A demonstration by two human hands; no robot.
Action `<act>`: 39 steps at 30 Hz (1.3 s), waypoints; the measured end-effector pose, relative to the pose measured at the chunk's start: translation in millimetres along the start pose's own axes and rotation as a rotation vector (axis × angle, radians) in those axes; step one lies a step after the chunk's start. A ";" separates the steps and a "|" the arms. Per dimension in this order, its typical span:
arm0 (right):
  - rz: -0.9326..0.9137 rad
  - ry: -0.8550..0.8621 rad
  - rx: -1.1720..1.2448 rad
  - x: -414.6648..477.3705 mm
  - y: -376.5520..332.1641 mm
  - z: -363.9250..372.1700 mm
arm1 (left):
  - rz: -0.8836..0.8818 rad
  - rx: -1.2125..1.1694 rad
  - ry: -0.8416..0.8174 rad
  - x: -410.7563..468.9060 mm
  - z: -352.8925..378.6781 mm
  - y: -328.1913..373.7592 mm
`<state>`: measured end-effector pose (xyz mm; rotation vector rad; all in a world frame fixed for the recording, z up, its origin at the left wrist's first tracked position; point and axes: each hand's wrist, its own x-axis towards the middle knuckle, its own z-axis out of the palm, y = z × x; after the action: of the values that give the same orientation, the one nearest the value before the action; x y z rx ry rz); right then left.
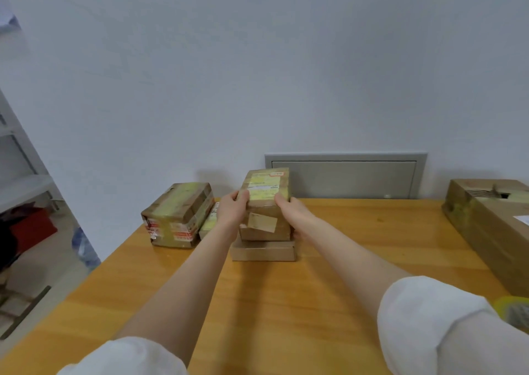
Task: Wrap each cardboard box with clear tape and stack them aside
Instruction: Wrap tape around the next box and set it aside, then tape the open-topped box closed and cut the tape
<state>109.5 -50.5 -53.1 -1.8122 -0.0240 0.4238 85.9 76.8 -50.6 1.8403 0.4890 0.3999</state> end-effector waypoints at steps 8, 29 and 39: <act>-0.174 0.181 -0.274 -38.9 5.7 -43.4 | 0.466 0.335 0.214 -43.7 34.2 31.8; -0.006 0.591 -0.670 -205.1 131.7 -245.8 | 0.499 0.739 -0.467 -233.4 223.2 51.0; 0.021 0.527 -1.123 -210.9 153.7 -243.3 | 0.403 1.257 -0.447 -244.5 199.3 20.3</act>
<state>-45.9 -370.0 -86.1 -2.9825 0.1520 -0.1316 -21.1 -216.4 -100.5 3.1574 -0.0101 -0.1474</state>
